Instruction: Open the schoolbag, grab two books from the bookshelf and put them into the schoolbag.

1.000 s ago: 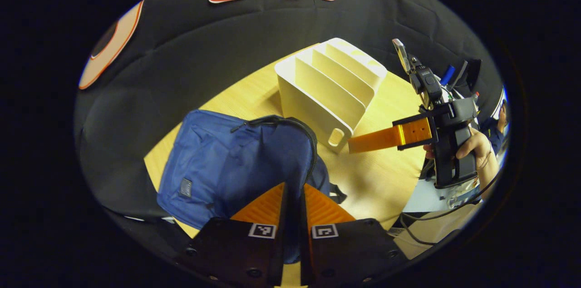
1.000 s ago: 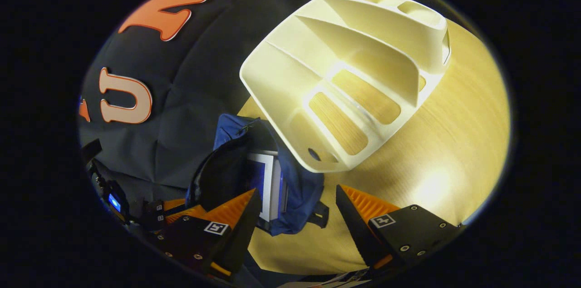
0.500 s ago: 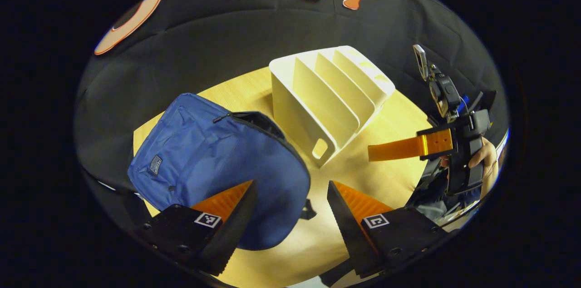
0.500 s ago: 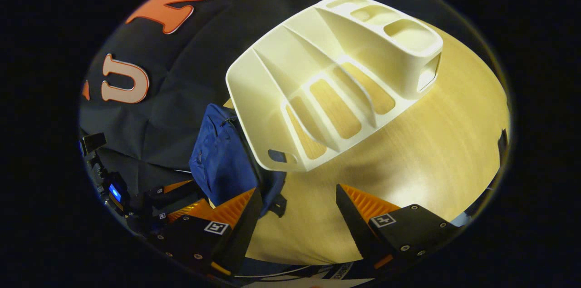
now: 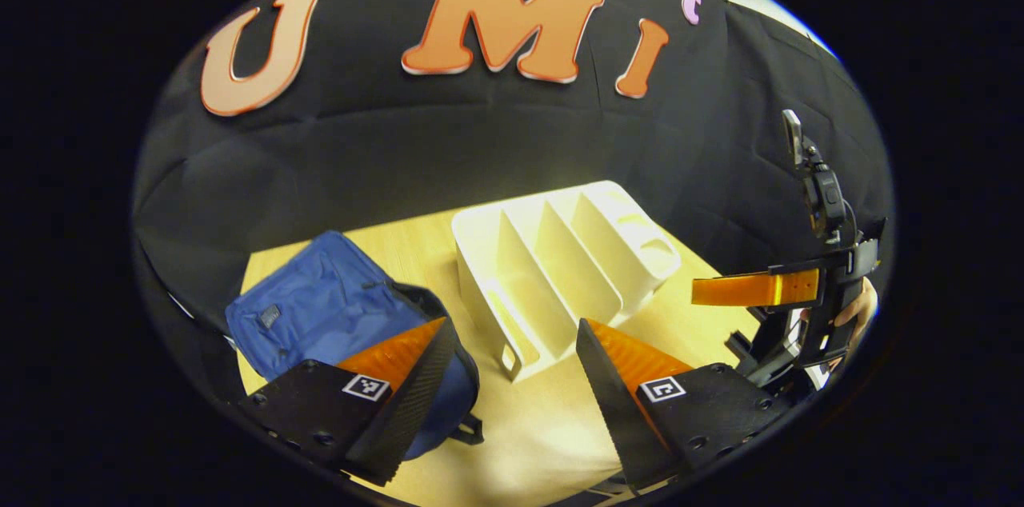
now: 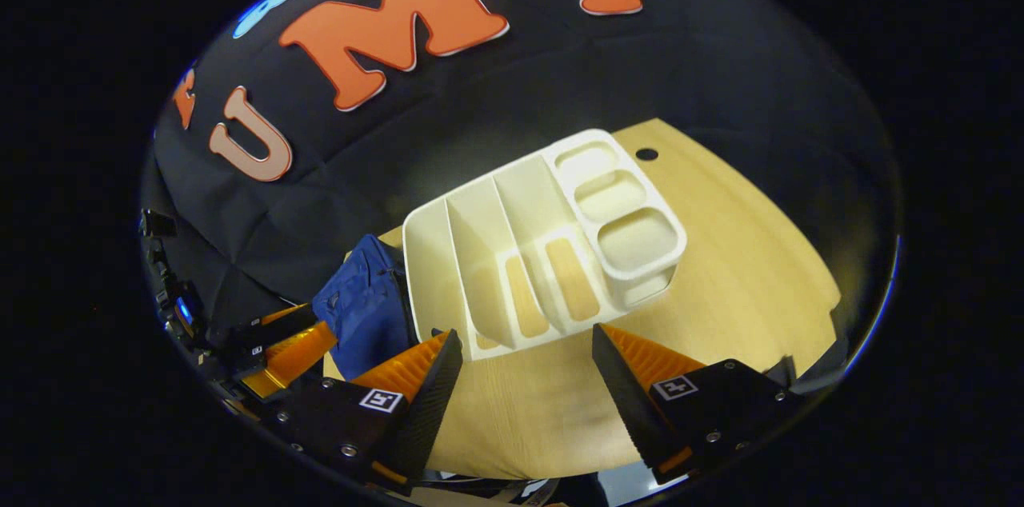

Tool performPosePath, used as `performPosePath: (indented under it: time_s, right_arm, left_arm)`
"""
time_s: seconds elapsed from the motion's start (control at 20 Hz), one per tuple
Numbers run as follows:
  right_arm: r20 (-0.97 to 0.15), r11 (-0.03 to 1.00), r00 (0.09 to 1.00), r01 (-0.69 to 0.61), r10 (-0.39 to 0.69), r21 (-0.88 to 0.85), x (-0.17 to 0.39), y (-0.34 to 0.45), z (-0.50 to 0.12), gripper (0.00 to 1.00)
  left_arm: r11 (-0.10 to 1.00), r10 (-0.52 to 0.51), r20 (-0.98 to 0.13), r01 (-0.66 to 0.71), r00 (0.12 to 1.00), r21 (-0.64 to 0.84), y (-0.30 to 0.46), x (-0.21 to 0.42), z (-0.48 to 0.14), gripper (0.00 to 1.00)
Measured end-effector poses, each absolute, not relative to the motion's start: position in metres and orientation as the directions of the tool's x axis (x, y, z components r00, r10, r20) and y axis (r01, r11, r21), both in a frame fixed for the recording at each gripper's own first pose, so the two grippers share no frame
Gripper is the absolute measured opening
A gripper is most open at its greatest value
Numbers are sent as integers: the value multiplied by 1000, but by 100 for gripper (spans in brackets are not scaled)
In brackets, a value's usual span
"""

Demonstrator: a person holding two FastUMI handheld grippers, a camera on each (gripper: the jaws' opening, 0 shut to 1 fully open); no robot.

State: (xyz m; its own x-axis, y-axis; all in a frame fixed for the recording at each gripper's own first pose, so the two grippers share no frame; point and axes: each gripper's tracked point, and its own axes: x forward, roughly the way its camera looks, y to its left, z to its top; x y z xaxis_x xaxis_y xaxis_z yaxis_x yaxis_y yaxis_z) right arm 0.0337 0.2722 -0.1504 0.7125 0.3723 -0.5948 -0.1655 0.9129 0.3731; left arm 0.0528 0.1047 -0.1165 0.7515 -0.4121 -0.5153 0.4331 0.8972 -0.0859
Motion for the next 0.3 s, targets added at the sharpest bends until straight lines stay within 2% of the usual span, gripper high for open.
performPosePath:
  time_s: [0.3]
  right_arm:
    - [-350, 915, 862, -265, 366, 304, 47, 252, -68, 97]
  left_arm:
    - [938, -340, -325, 344, 882, -45, 98, 60, -56, 97]
